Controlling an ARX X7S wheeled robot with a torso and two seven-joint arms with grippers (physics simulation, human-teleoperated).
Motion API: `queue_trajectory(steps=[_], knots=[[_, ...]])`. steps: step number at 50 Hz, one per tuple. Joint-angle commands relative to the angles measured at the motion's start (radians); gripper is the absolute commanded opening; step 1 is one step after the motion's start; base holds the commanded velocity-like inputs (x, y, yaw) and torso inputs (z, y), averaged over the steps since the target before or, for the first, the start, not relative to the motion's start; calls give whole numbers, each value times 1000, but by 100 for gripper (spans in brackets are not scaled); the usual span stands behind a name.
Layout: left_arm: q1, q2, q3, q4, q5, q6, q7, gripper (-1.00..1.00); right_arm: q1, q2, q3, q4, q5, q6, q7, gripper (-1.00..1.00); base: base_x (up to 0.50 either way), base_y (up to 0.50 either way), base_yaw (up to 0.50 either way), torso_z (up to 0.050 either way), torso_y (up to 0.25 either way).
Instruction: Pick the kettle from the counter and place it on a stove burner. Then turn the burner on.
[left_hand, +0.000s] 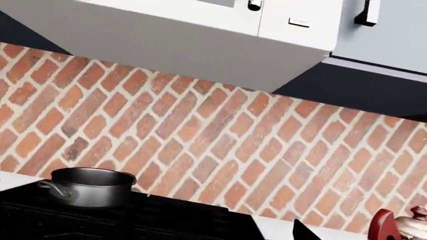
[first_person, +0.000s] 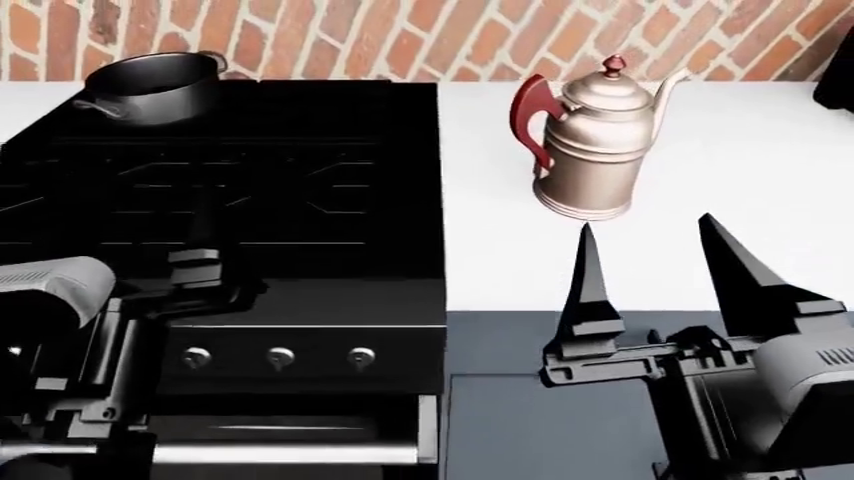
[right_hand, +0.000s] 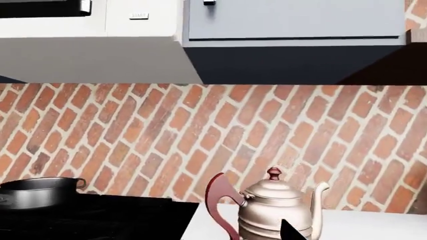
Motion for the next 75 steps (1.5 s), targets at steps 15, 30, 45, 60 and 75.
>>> queue_trajectory(steps=[15, 30, 45, 60, 75], knots=[[-11, -29, -25, 62, -69, -36, -42, 100, 28, 217, -129, -34, 151, -110, 240, 100, 402, -441, 0, 0, 0], [-32, -32, -106, 76, -179, -55, -82, 100, 60, 322, -234, -29, 162, -189, 336, 100, 415, -407, 0, 0, 0], [-67, -128, -144, 128, -365, -83, -50, 100, 76, 445, -299, -35, 210, -338, 489, 100, 333, -54, 0, 0, 2], [-474, -394, 48, -221, -663, -323, 182, 100, 167, 611, -493, -25, 211, -532, 656, 100, 0, 0, 0, 0, 0], [-606, -438, 203, -413, -640, -400, 342, 100, 200, 598, -527, -9, 208, -511, 660, 100, 0, 0, 0, 0, 0]])
